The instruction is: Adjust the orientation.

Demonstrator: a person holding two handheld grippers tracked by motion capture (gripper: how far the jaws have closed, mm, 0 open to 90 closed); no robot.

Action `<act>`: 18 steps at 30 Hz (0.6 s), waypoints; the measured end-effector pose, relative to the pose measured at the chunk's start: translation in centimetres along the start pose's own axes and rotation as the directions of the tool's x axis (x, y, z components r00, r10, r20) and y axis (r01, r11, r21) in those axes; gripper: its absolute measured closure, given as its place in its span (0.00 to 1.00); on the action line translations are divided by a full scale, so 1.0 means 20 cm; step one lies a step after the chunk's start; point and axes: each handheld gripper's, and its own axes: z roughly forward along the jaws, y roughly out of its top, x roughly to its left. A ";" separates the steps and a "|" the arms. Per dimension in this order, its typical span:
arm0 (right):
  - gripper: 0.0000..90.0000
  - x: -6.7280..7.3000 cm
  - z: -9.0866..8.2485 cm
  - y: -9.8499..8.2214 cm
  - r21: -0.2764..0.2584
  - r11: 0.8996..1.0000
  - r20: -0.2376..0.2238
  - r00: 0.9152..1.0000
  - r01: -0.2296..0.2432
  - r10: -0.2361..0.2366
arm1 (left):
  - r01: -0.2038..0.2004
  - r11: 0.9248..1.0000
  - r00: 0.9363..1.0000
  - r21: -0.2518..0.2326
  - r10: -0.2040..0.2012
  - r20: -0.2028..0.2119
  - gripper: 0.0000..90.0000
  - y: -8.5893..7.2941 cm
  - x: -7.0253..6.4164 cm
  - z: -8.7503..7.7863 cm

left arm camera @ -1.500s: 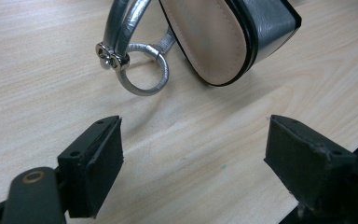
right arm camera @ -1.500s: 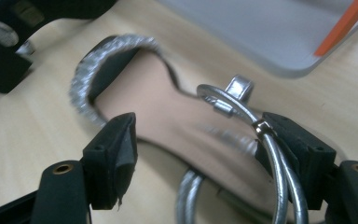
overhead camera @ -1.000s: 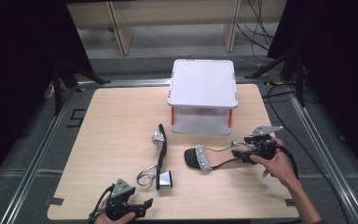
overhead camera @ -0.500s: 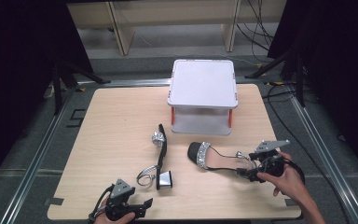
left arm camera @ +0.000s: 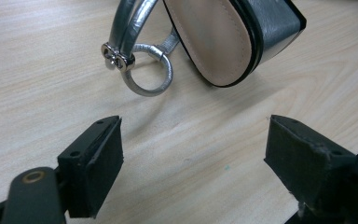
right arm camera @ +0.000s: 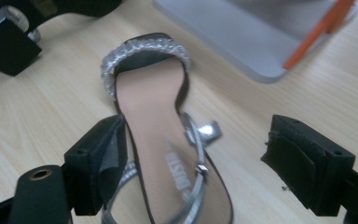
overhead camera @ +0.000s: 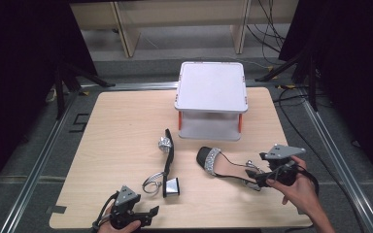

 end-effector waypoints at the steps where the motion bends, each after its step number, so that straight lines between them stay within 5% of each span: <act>1: 0.23 0.01 0.01 0.01 0.007 1.000 -0.003 1.000 0.014 -0.014 | -0.001 1.000 1.000 0.000 0.001 0.002 0.20 0.00 0.00 0.00; 5: 0.26 0.02 0.12 0.11 0.043 0.995 -0.023 0.996 0.092 -0.091 | -0.004 1.000 1.000 -0.001 0.004 0.000 0.20 0.00 0.00 0.00; 11: 0.29 0.00 0.25 0.16 0.097 0.989 -0.072 0.992 0.113 -0.106 | -0.003 1.000 1.000 0.005 0.003 -0.004 0.20 0.00 0.00 0.00; 18: 0.33 -0.01 0.30 0.12 0.141 0.980 -0.109 0.986 0.142 -0.127 | 0.008 1.000 1.000 0.003 -0.008 0.010 0.20 0.01 0.00 0.00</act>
